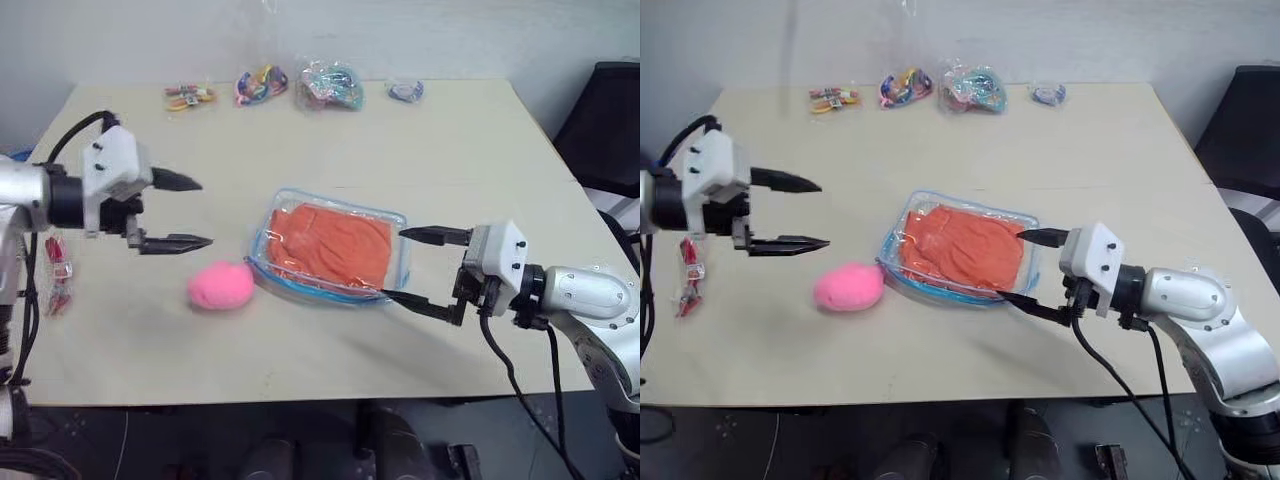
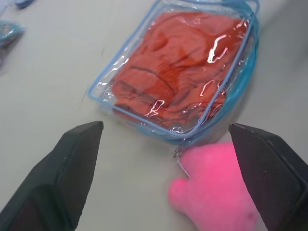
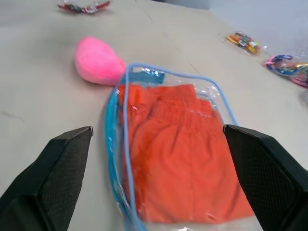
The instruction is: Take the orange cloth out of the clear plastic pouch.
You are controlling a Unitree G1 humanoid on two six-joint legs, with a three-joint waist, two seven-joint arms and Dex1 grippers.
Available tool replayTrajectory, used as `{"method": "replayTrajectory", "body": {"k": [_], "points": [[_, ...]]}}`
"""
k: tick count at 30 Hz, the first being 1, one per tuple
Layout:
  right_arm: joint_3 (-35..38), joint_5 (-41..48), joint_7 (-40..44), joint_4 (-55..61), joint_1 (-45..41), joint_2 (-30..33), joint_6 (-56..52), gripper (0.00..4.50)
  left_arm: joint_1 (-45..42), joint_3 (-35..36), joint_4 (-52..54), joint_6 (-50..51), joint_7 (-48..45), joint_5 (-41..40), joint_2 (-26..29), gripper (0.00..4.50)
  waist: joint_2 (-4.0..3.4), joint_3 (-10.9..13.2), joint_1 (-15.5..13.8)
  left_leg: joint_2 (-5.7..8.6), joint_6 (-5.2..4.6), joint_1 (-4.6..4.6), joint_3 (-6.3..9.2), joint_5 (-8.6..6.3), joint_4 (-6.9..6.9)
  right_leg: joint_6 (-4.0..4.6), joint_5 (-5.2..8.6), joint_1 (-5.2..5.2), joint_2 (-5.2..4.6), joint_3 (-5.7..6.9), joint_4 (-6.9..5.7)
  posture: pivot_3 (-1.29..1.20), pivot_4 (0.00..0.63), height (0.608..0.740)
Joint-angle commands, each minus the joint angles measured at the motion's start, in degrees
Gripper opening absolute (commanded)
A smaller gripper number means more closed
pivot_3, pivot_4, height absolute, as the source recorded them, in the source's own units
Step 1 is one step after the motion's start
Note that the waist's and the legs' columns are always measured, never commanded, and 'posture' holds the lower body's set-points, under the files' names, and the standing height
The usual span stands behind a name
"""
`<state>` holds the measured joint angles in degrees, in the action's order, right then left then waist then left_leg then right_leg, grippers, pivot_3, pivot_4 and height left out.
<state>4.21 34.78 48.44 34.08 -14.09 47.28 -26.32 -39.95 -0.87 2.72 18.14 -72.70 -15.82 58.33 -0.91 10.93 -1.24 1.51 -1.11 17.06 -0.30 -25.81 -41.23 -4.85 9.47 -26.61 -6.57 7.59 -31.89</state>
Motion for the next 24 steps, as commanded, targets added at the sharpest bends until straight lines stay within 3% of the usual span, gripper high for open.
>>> {"method": "replayTrajectory", "body": {"k": [1,13,24], "points": [[1.53,2.46,-2.03,4.08,-0.13,-0.44,-2.34,4.50,-1.26,-5.40,-0.37,-9.53,0.84,7.14,-2.23,4.44,0.01,0.00,-0.02,-0.02,0.00,0.01,-0.01,0.00,-0.01,0.00,0.00,0.00,0.03,0.00,0.00,0.00,0.150,0.740],[4.27,4.94,-4.49,5.52,-1.31,-0.88,-4.68,4.50,-5.26,-12.47,-13.25,-32.17,7.02,20.79,-10.69,4.44,0.05,0.00,-0.30,-0.09,-0.07,0.01,-0.13,-0.03,-0.07,0.02,-0.03,-0.01,0.12,-0.03,0.00,0.00,0.150,0.740],[5.63,5.97,-4.66,6.39,-1.13,-0.05,-6.05,4.50,-5.00,-13.55,-18.45,-38.78,8.07,23.40,-12.54,4.44,0.05,-0.01,-0.26,-0.10,-0.11,0.01,-0.15,-0.05,-0.09,0.01,-0.04,-0.01,0.12,-0.02,0.00,0.00,0.150,0.740]]}}
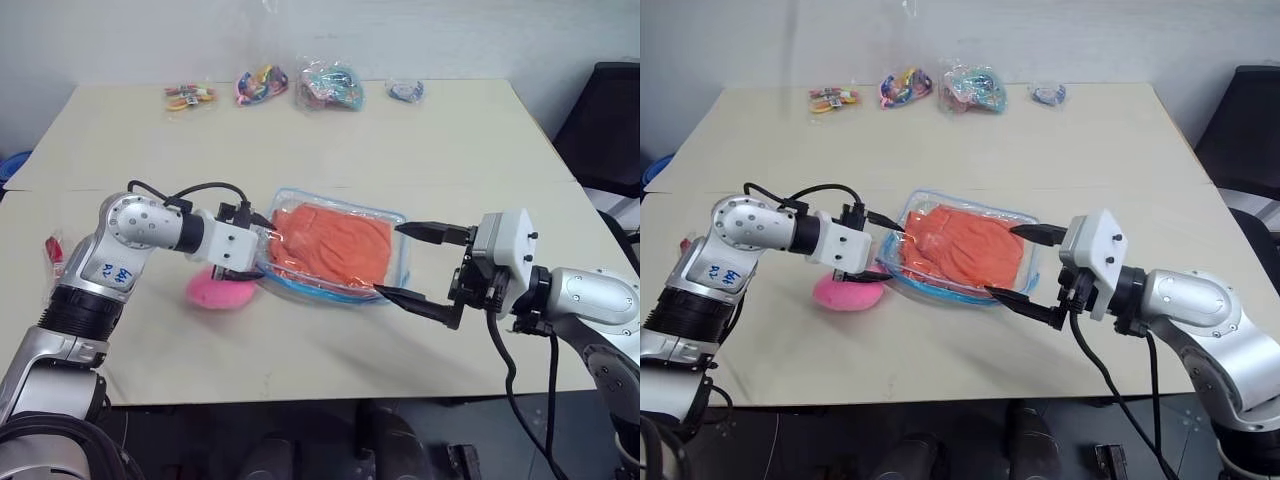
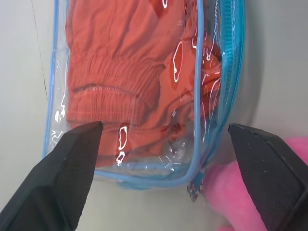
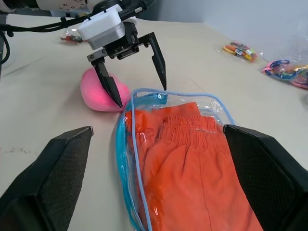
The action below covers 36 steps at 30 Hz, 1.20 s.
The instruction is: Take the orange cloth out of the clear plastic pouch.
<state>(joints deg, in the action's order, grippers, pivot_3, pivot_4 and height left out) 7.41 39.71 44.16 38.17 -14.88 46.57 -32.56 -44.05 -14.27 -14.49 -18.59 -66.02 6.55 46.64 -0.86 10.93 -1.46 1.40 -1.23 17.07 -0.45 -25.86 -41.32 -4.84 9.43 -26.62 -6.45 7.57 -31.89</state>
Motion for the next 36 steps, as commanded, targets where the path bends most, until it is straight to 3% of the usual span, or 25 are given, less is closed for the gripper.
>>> {"method": "replayTrajectory", "body": {"k": [1,3,11,15,20,25,28,32,36], "points": [[2.43,1.08,-0.46,2.31,-0.51,0.65,0.09,4.50,-1.09,-0.19,-2.28,-2.41,2.21,1.55,-1.47,4.26,0.00,0.00,-0.07,0.00,-0.01,0.00,0.00,0.00,0.00,0.00,0.00,0.00,0.00,0.00,0.00,0.00,0.150,0.740],[2.31,1.19,-0.77,2.28,-1.13,0.60,-0.20,4.50,-1.58,-0.35,-4.49,-3.65,3.48,2.78,-2.27,3.86,0.01,0.00,-0.01,0.01,-0.02,0.00,0.00,-0.01,-0.01,-0.01,0.00,0.01,0.00,0.00,0.00,0.00,0.150,0.740],[2.01,1.23,-1.73,1.93,-3.09,0.41,-1.20,4.50,-3.19,-0.55,-8.43,-7.01,3.84,3.39,-4.19,1.32,0.01,-0.01,-0.08,0.00,-0.02,0.00,0.00,-0.01,-0.02,-0.01,-0.01,0.00,0.00,0.02,0.00,0.00,0.150,0.740],[1.80,0.48,-1.96,2.09,-2.51,0.58,-1.02,4.50,-1.61,0.28,-4.77,-0.79,-1.99,-2.38,-3.91,0.01,0.01,-0.01,0.03,0.00,-0.05,0.00,-0.01,-0.03,-0.05,-0.02,-0.02,0.01,-0.01,0.01,0.00,0.00,0.150,0.740],[1.71,-0.29,-1.49,3.27,-0.10,1.13,-0.75,4.50,2.63,3.11,11.62,25.25,-10.42,-18.86,-3.27,0.01,0.01,-0.01,0.08,-0.03,-0.07,0.00,-0.02,-0.04,-0.06,-0.02,-0.01,0.00,0.00,0.02,0.00,0.00,0.150,0.740],[1.49,-0.22,-2.09,4.77,1.14,1.03,-1.10,4.50,2.88,4.03,18.67,38.71,-8.30,-23.65,-4.40,0.01,0.01,-0.01,0.05,-0.01,-0.08,0.02,0.04,-0.05,-0.18,-0.02,-0.02,0.03,-0.01,-0.02,-0.01,0.00,0.150,0.740],[1.27,-0.51,-2.04,5.49,1.80,1.35,-1.31,4.50,3.22,2.74,19.13,39.42,-5.74,-21.04,-5.19,0.01,0.01,-0.01,0.02,-0.01,-0.08,0.00,0.03,-0.05,-0.17,-0.02,-0.02,0.08,0.00,-0.04,-0.01,0.00,0.150,0.740],[1.55,-1.14,-2.49,6.32,3.15,1.46,-1.26,4.50,3.40,0.36,15.39,32.10,-0.95,-13.26,-6.19,0.01,0.01,-0.01,0.00,-0.01,-0.08,0.00,0.02,-0.05,-0.16,-0.02,-0.02,0.08,0.01,-0.05,0.00,0.00,0.150,0.740],[1.49,-2.95,-2.50,6.71,4.43,1.78,-0.36,4.50,3.26,0.75,13.53,33.29,5.02,-10.37,-9.20,0.01,0.02,-0.01,-0.14,0.01,-0.08,0.01,0.02,-0.05,-0.16,-0.02,-0.03,0.08,0.00,-0.06,0.00,0.00,0.150,0.740]]}}
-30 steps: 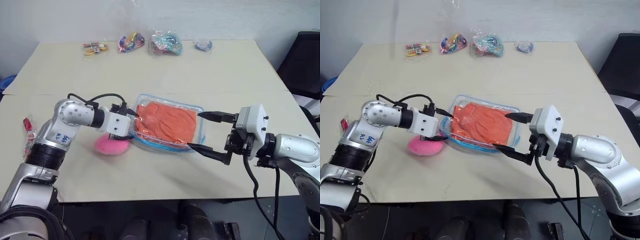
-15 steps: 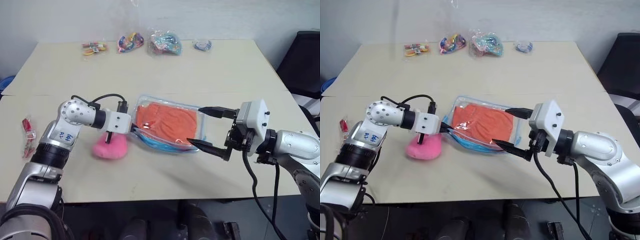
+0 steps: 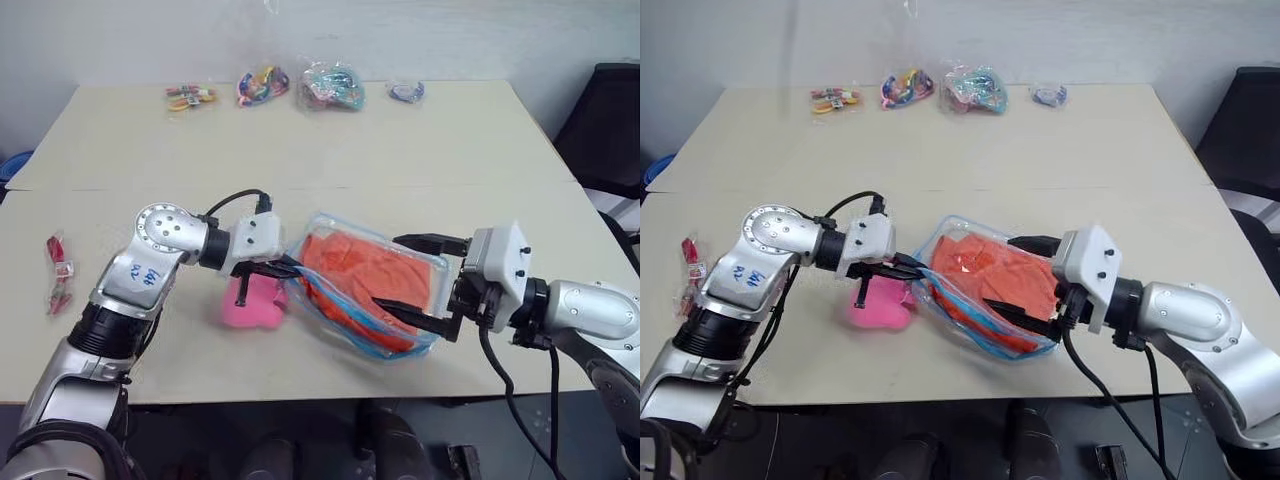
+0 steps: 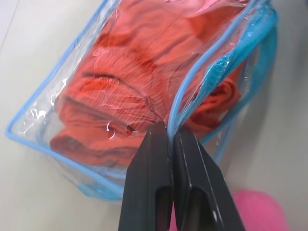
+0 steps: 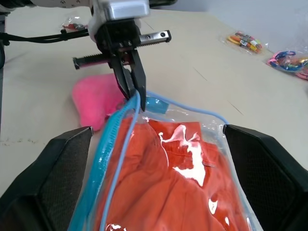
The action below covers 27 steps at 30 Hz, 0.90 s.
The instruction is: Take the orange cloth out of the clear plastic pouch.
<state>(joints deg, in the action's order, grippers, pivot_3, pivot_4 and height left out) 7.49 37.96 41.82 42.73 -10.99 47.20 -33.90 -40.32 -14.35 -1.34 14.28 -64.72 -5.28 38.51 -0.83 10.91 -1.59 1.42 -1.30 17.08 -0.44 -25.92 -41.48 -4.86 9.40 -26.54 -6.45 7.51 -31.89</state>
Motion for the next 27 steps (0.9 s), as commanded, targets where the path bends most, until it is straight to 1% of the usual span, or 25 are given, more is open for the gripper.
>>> {"method": "replayTrajectory", "body": {"k": [1,3,6,7,9,13,14,17,22,27], "points": [[1.39,-1.60,-0.02,2.25,0.87,1.19,1.25,4.50,0.02,0.79,0.82,0.99,5.11,2.07,-1.84,0.01,0.00,0.00,-0.01,0.00,0.00,0.00,0.00,0.00,0.00,0.00,0.00,0.00,0.00,0.01,0.00,0.00,0.150,0.740],[1.47,-1.94,0.23,2.51,1.40,1.17,1.48,4.50,1.56,0.29,2.83,2.97,7.34,2.68,-3.39,0.01,0.00,0.00,0.05,0.01,-0.01,0.00,-0.02,0.00,0.00,0.00,0.00,0.00,0.00,-0.02,0.00,0.00,0.150,0.740],[1.59,-1.93,1.08,3.76,3.05,1.58,1.50,4.50,4.56,-1.48,7.85,9.92,10.08,2.72,-6.08,0.01,0.00,0.00,0.03,0.00,-0.01,-0.01,-0.02,0.00,0.01,0.00,0.00,0.00,0.00,-0.02,0.00,0.00,0.150,0.740],[1.56,-1.89,1.23,4.11,3.60,1.60,1.47,4.33,5.26,-2.37,8.84,11.55,11.08,3.59,-6.71,0.00,0.00,0.00,-0.01,-0.01,-0.01,0.00,-0.01,0.00,0.01,-0.01,0.00,0.00,0.00,-0.01,0.00,0.00,0.150,0.740],[1.39,-1.69,1.19,4.60,4.48,1.36,1.32,3.89,5.79,-3.81,9.51,12.77,12.76,5.65,-7.39,0.00,0.01,0.00,-0.08,0.00,-0.01,0.01,0.00,0.00,0.00,-0.02,-0.01,0.00,-0.01,-0.02,0.00,0.00,0.150,0.740],[-0.25,-3.20,0.04,5.12,6.06,0.77,0.96,2.52,4.07,-3.47,8.75,17.64,17.73,7.56,-9.66,0.00,0.02,-0.02,-0.10,0.01,-0.01,-0.03,0.00,0.00,-0.01,-0.02,-0.02,0.06,-0.02,-0.06,-0.01,0.00,0.150,0.740],[-1.08,-4.40,-0.27,5.12,6.74,0.76,1.24,2.08,3.46,-3.16,8.57,18.98,18.81,7.69,-10.41,0.00,0.03,-0.02,-0.10,0.01,-0.01,-0.03,0.00,0.00,-0.01,-0.02,-0.02,0.06,-0.01,-0.05,0.00,0.00,0.150,0.740],[-3.24,-8.07,-0.76,4.71,8.80,1.20,2.18,1.31,1.92,-1.87,8.27,22.80,20.77,6.70,-12.50,0.00,0.04,-0.03,-0.22,0.01,-0.01,-0.03,0.00,0.00,-0.01,-0.02,-0.02,0.06,-0.02,-0.05,0.00,0.00,0.150,0.740],[-7.81,-15.49,-1.41,3.02,10.63,1.16,4.85,1.31,0.30,0.22,9.23,31.03,21.89,3.38,-15.22,0.00,0.05,-0.03,0.02,0.02,-0.02,-0.03,-0.02,-0.01,-0.01,-0.02,-0.02,0.05,0.00,-0.07,-0.01,0.00,0.150,0.740],[-11.78,-22.49,-3.08,0.23,9.96,0.21,7.12,1.31,0.90,-0.83,12.67,35.61,22.75,2.66,-14.89,0.00,0.05,-0.03,0.04,0.01,-0.02,-0.03,-0.01,-0.01,0.00,-0.02,-0.02,0.04,0.00,-0.07,0.00,0.00,0.150,0.740]]}}
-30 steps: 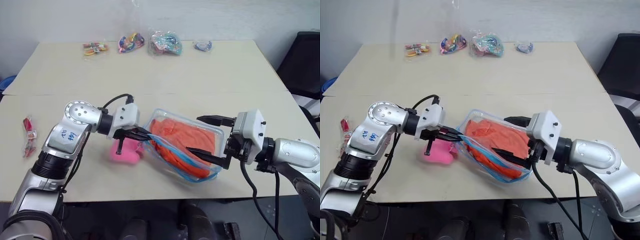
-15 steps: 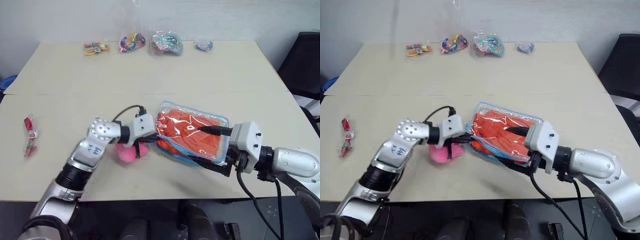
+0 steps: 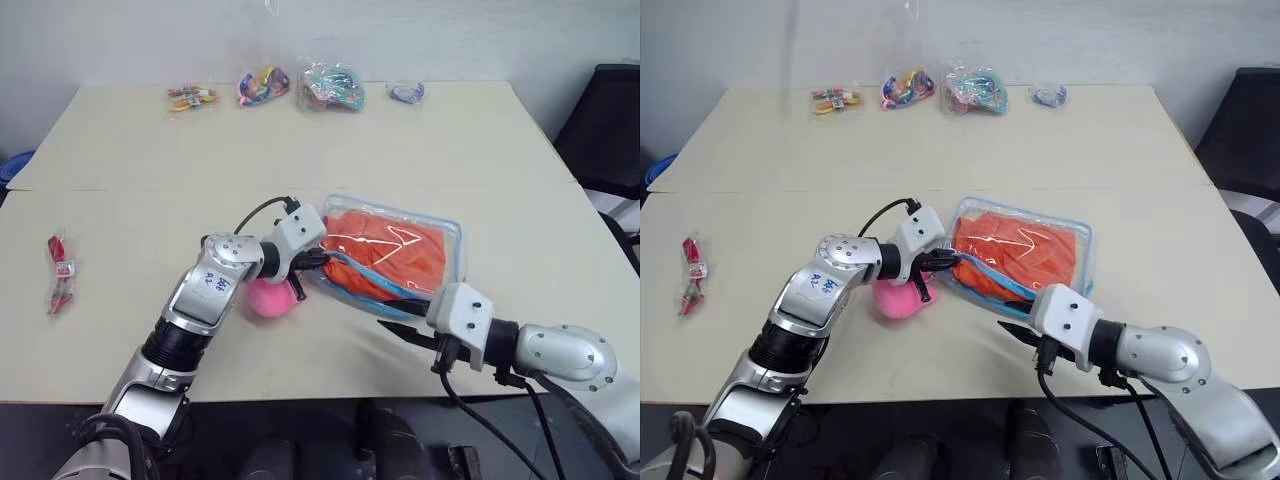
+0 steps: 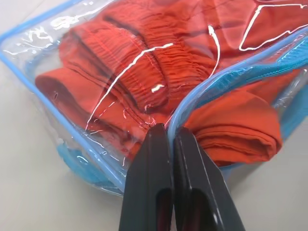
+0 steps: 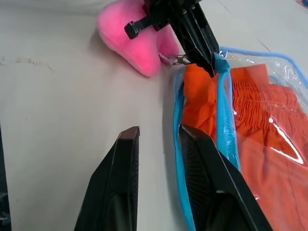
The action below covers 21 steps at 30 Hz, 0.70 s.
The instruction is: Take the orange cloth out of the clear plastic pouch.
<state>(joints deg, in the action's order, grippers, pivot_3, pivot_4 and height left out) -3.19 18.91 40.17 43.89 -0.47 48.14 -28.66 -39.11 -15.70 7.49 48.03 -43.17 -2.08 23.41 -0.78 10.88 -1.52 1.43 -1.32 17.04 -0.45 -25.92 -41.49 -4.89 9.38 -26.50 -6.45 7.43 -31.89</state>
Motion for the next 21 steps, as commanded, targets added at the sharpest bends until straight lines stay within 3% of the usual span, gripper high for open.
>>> {"method": "replayTrajectory", "body": {"k": [1,8,17,21], "points": [[-1.75,-4.49,-1.77,-1.59,-0.91,-1.01,2.04,1.31,-0.28,0.54,4.28,2.68,1.81,-0.45,0.16,0.00,0.00,0.00,-0.05,0.00,0.00,0.00,0.00,0.00,0.00,0.00,0.00,0.00,0.00,0.00,0.00,0.00,0.150,0.740],[-6.12,-16.20,-6.27,-10.35,-4.47,-3.05,5.45,1.31,-1.55,4.14,7.18,9.95,6.00,-3.14,-2.40,0.00,0.00,0.00,-0.03,0.00,0.00,0.00,0.00,0.00,0.00,0.00,0.00,0.00,-0.01,-0.01,0.00,0.00,0.150,0.740],[-5.11,-21.11,-7.41,-14.92,-5.62,-5.36,7.87,1.31,-0.83,3.77,9.40,11.43,8.52,-4.23,-2.15,0.00,0.00,0.00,0.04,0.00,0.01,0.00,0.00,0.00,0.00,0.00,0.00,-0.01,-0.01,-0.01,0.00,0.00,0.150,0.740],[-5.57,-22.18,-6.95,-15.00,-5.94,-5.70,8.20,2.20,-0.60,3.58,9.64,11.80,9.59,-4.61,-2.64,0.00,0.00,0.00,0.03,0.00,0.02,0.00,0.01,0.00,0.00,0.00,0.00,-0.01,-0.01,-0.01,0.00,0.00,0.150,0.740]]}}
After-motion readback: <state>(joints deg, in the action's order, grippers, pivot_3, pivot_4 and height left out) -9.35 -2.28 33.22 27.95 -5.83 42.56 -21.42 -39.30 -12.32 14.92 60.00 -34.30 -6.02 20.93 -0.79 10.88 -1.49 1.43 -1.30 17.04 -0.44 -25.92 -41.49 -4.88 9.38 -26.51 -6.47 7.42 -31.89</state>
